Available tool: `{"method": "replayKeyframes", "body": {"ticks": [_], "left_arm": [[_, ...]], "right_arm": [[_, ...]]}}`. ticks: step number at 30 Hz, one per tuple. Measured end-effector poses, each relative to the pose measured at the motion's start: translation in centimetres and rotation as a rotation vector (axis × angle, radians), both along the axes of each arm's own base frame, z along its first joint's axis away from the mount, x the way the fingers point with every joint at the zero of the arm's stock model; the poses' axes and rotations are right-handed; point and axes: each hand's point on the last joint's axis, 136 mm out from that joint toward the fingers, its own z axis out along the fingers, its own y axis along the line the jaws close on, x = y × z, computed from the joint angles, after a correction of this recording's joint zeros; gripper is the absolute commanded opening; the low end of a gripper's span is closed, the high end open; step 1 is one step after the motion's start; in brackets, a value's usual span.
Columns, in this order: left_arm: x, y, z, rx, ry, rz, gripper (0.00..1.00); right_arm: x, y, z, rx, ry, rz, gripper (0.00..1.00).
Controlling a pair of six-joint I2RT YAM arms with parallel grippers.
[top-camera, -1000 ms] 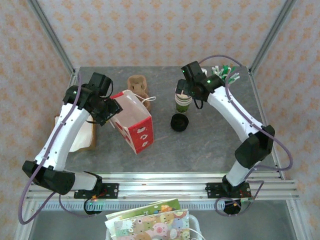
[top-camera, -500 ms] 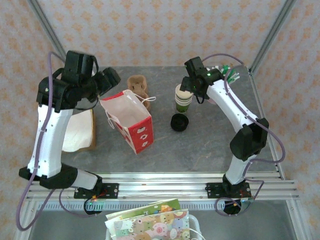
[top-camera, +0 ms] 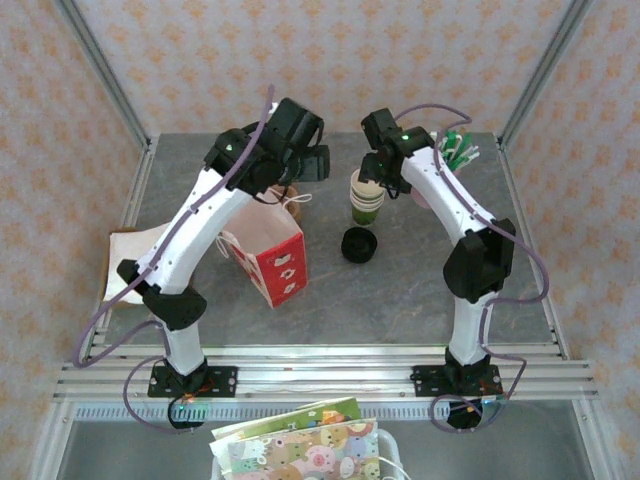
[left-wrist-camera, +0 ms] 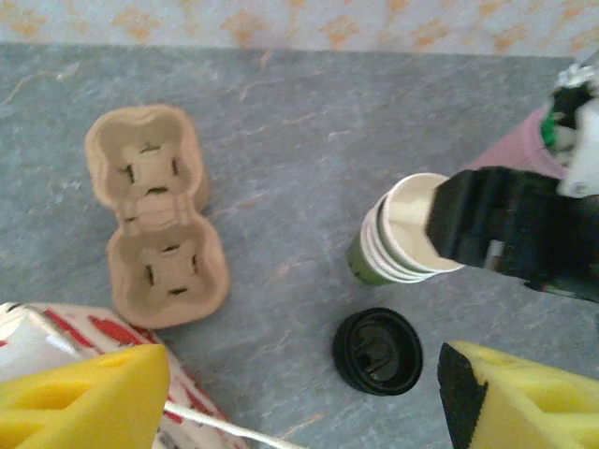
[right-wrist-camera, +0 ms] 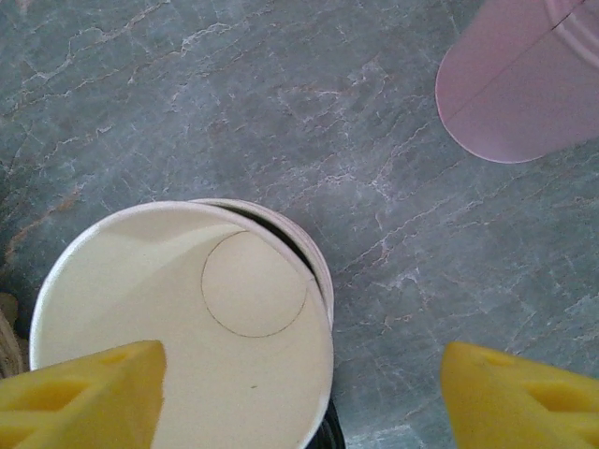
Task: Pack the takeout coffee
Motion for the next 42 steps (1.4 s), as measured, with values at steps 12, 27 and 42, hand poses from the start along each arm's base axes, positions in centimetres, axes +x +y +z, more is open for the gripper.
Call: {"method": "replayKeyframes", "body": {"ticks": [12, 27, 42], "left_arm": [[-0.7, -2.5, 2.4, 0.055, -0.134, -0.102, 0.78], [-2.5, 1.7, 0.7, 0.036, -0.106, 0.092, 0.79], [-6.2, 15.8, -1.2, -0.179, 0.000, 0.557, 0.78]], "right_arm": [[0.1, 0.3, -1.2, -0.004, 0.029, 0.014, 0.57], [0.6, 0.8, 0.8, 0.011, -0.011, 0.041, 0.62], [-3.9, 11.8, 13.2, 0.184, -0.283, 0.387, 0.71]]}}
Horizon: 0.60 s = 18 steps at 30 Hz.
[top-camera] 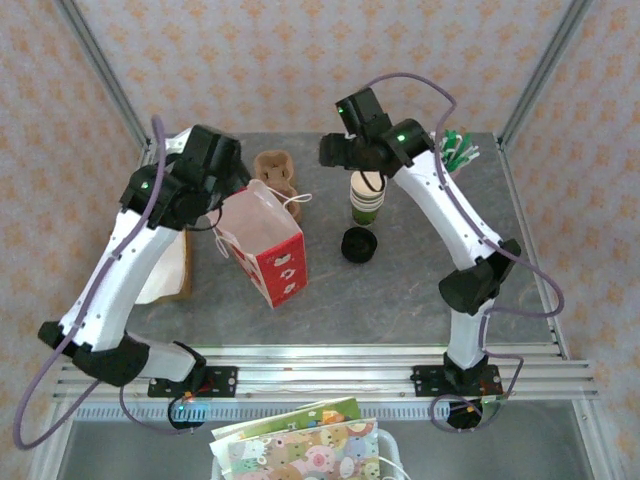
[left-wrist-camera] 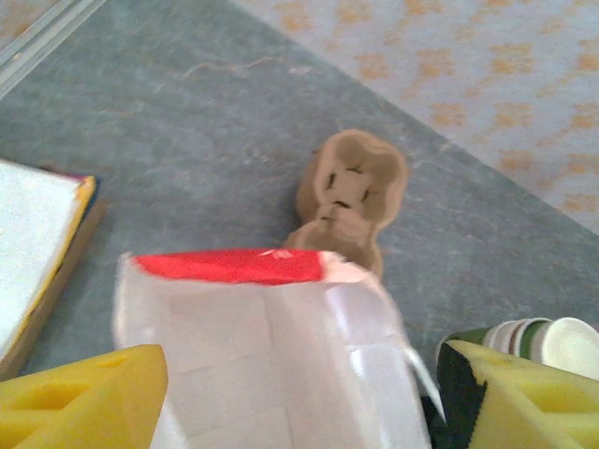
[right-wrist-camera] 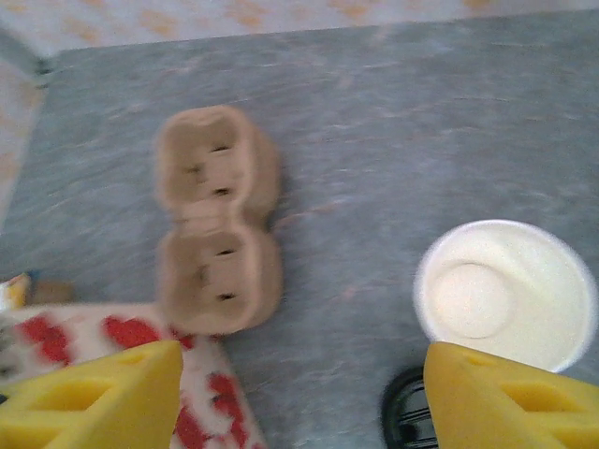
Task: Pack the takeout coffee
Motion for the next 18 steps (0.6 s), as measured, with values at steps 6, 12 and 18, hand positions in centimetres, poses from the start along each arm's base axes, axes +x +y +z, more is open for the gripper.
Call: {"method": "replayKeyframes", "body": {"ticks": [6, 12, 18], "left_arm": [[-3.6, 0.4, -1.4, -0.073, 0.057, -0.026, 0.74], [-5.8, -0.8, -5.4, -0.122, 0.189, -0.093, 0.69], [-6.0, -1.4, -5.7, -0.156, 0.207, -0.103, 0.71]], "right_arm": [[-5.2, 6.6, 4.3, 0.053, -0.106, 0.230, 0.74], [-7.0, 8.5, 5.2, 0.038, -0.151, 0.274, 0.77], [-1.9, 3.0, 2.6, 0.026, -0.078, 0.032, 0.75]]}}
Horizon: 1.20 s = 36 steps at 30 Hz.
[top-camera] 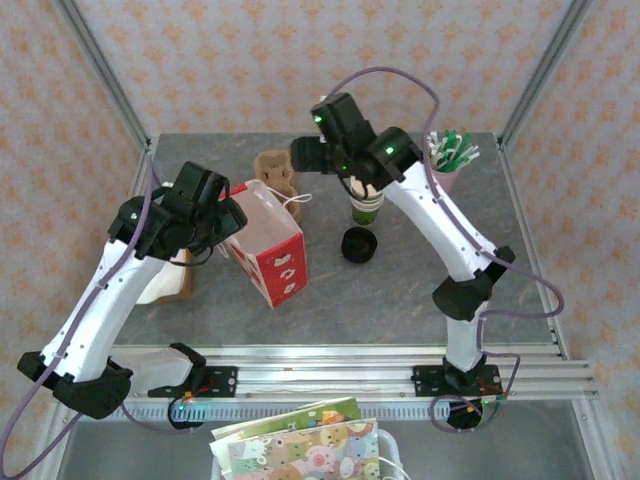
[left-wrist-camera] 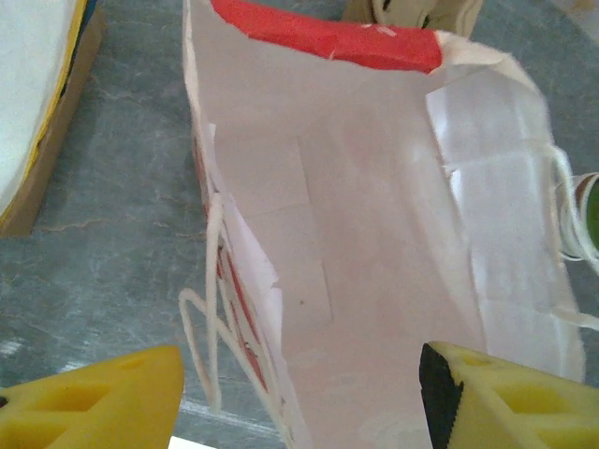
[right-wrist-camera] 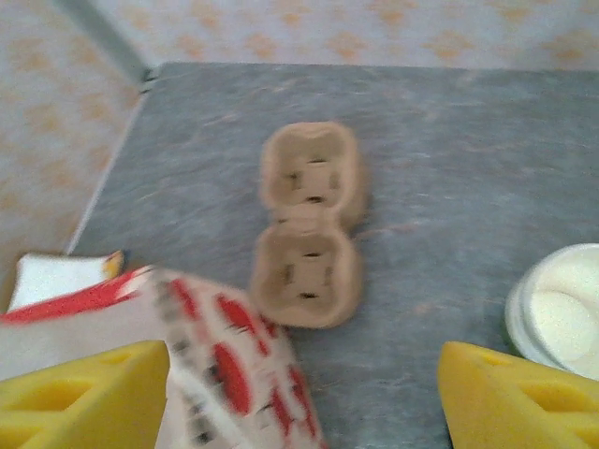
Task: Pack the takeout coffee
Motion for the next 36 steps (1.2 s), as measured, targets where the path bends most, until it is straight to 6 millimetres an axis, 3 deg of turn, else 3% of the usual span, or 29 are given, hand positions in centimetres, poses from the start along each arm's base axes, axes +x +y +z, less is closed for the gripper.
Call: {"method": "replayKeyframes", "body": {"ticks": [4, 7, 13, 17, 21, 31, 36], "left_arm": [[1.0, -0.8, 3.0, -0.018, -0.077, -0.015, 0.75], [1.6, -2.5, 4.7, -0.016, -0.120, -0.058, 0.75], [3.0, -6.6, 5.4, 0.013, -0.136, -0.147, 0.75], [3.7, -8.5, 5.5, 0.036, -0.147, -0.191, 0.75], [4.2, -9.5, 6.3, 0.031, -0.188, -0.212, 0.75], [6.4, -12.6, 8.1, 0.068, -0.266, -0.279, 0.76], [7.3, -13.2, 8.1, 0.095, -0.273, -0.295, 0.76]], "right_arm": [[2.7, -5.7, -4.3, -0.052, 0.101, -0.162, 0.75], [3.6, -8.5, -7.0, -0.093, 0.167, -0.240, 0.74], [4.0, -13.1, -12.6, -0.180, 0.291, -0.344, 0.70], [4.1, -15.4, -14.8, -0.205, 0.341, -0.390, 0.65], [4.7, -16.2, -15.2, -0.192, 0.345, -0.407, 0.59], [6.2, -15.2, -17.1, -0.189, 0.364, -0.385, 0.40], [6.4, -15.0, -17.1, -0.181, 0.361, -0.380, 0.27]]}}
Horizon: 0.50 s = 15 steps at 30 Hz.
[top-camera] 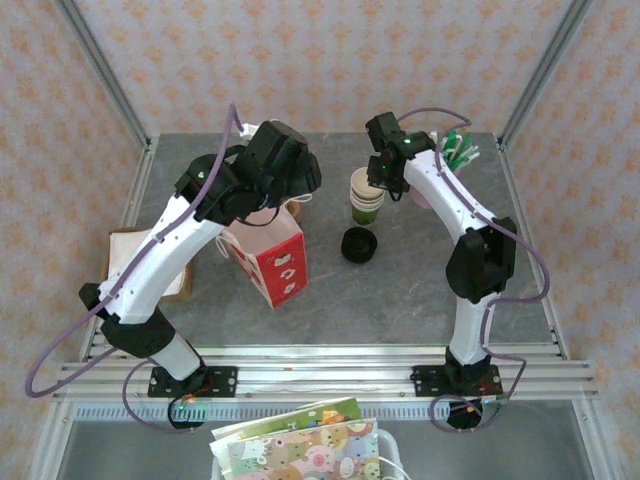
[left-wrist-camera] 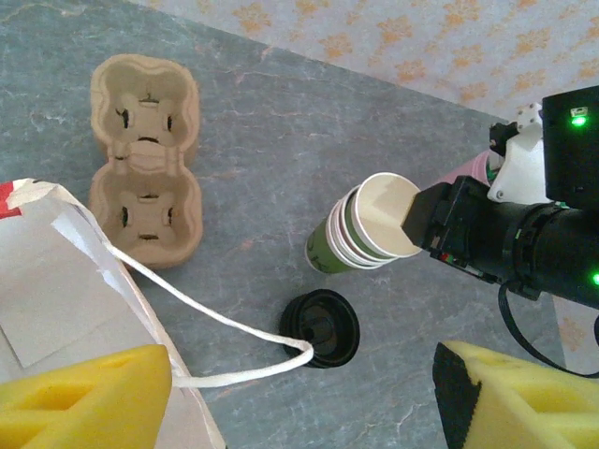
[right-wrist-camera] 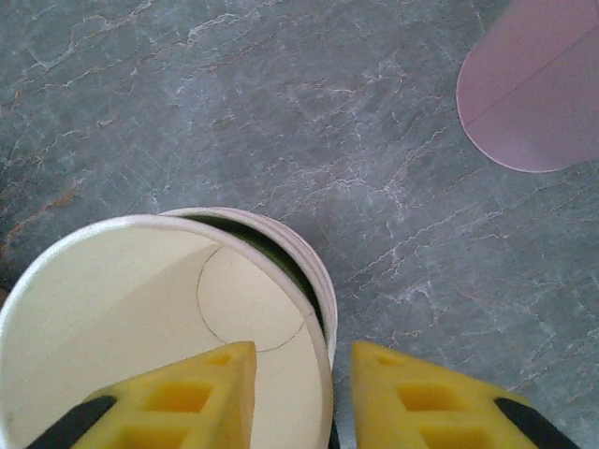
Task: Pack the takeout coffee
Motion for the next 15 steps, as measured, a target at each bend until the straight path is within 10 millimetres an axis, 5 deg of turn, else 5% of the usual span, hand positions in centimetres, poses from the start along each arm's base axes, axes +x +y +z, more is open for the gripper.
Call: {"method": "replayKeyframes", "body": {"ticks": [15], "left_arm": [[0.7, -0.7, 1.0, 0.020, -0.033, -0.037, 0.77]], "right_arm": [[0.3, 0.1, 0.0, 0.013, -0.008, 0.002, 0.20]]}}
